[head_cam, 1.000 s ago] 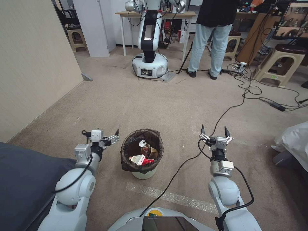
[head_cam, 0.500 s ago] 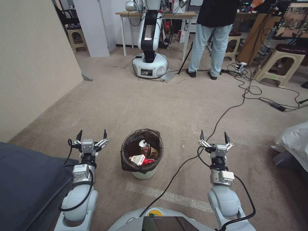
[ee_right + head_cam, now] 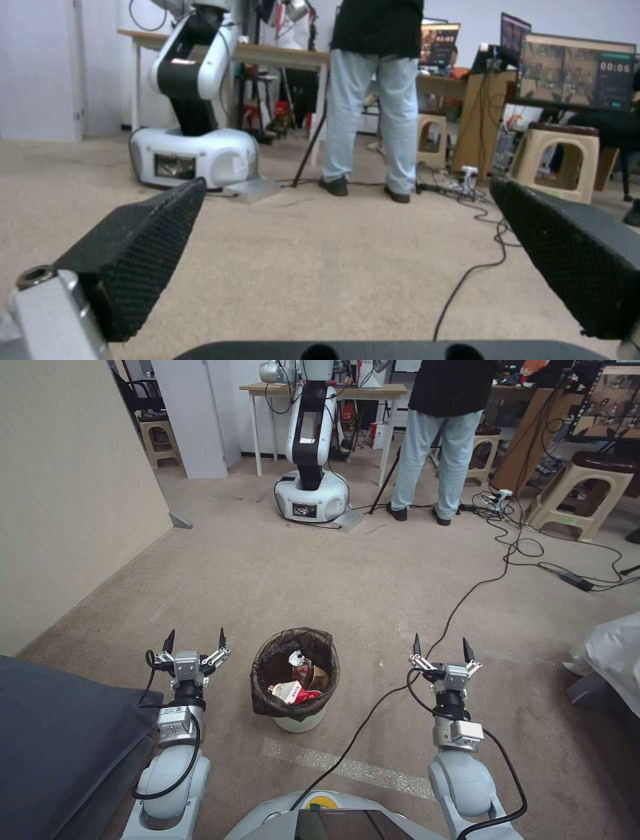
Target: Pick up the trash bin, then pick up the garbage from the floor and place it into the trash bin.
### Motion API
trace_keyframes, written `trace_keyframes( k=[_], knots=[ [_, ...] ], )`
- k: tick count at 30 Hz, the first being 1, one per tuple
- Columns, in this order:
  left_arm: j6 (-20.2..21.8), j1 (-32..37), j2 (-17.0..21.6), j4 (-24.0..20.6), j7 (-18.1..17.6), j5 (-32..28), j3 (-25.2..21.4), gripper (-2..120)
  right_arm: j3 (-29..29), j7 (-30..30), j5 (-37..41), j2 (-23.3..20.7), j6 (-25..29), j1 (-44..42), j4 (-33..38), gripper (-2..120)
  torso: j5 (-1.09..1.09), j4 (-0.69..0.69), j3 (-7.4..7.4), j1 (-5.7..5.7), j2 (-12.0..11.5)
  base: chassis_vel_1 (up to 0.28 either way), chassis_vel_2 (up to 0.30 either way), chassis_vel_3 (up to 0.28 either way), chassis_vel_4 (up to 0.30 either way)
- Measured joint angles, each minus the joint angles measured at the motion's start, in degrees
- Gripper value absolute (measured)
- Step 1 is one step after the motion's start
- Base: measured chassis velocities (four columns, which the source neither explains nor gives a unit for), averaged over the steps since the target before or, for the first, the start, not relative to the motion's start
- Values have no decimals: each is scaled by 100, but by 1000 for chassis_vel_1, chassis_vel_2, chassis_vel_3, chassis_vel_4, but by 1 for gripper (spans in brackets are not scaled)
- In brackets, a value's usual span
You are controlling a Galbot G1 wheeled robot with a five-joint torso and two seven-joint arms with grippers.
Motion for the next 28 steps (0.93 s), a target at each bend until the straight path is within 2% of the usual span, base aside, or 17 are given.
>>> trace_keyframes(
  k=[28],
  knots=[
    [47,-8,7,-2,11,-22,0,100,1,4,16,-4,-7,6,-2,100,0,0,0,0,0,0,0,0,0]
  ],
)
